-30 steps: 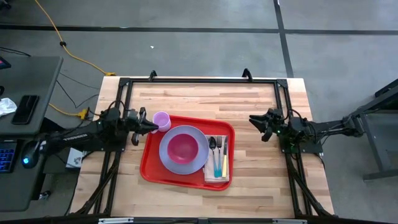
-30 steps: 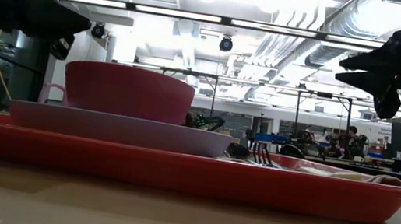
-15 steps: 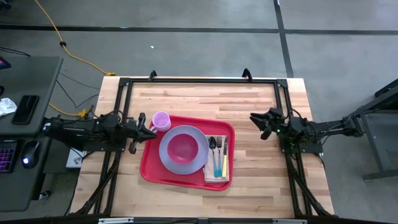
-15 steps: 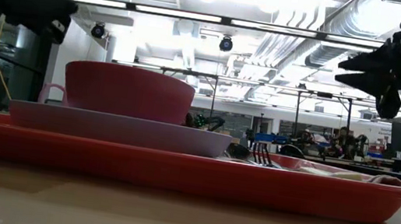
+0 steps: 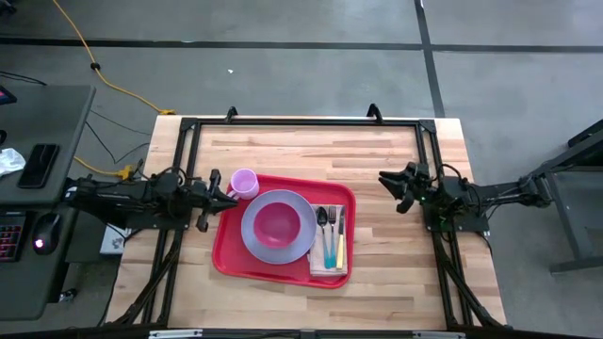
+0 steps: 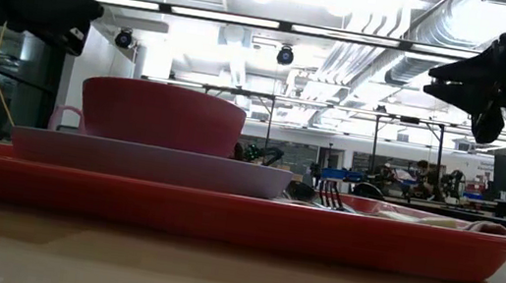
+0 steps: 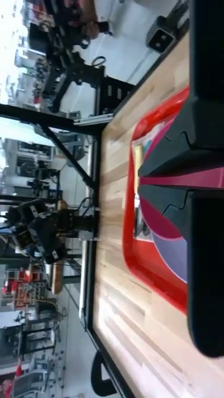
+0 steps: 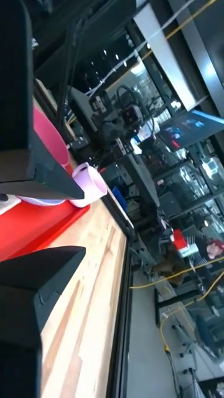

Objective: Set up tray
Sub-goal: Return to Home Position

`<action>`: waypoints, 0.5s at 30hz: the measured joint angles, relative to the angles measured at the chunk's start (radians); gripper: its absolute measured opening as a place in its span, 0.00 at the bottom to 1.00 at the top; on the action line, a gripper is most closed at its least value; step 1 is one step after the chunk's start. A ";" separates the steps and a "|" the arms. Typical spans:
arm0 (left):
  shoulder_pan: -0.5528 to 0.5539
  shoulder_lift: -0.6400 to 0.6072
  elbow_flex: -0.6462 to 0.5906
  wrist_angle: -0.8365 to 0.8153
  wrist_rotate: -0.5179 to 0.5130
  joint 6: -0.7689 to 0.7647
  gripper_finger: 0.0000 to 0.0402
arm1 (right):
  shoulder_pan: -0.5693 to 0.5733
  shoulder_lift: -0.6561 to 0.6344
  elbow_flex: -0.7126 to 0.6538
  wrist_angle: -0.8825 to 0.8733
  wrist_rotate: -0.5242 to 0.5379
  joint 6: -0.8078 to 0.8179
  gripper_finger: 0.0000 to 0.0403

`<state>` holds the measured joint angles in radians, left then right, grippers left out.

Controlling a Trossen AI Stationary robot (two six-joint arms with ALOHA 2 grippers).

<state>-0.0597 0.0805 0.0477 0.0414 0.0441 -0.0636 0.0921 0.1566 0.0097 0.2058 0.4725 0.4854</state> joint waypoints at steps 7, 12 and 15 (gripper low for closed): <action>0.000 0.000 -0.008 0.031 0.057 -0.023 0.16 | 0.000 0.000 0.000 0.026 -0.033 -0.065 0.27; 0.000 0.000 -0.008 0.024 0.081 -0.023 0.16 | 0.000 0.000 0.000 0.023 -0.067 -0.036 0.27; 0.000 0.000 -0.008 0.004 0.081 -0.023 0.16 | 0.000 0.000 0.000 0.017 -0.098 -0.012 0.27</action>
<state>-0.0597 0.0807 0.0399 0.0450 0.1253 -0.0868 0.0921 0.1566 0.0093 0.2231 0.3746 0.4731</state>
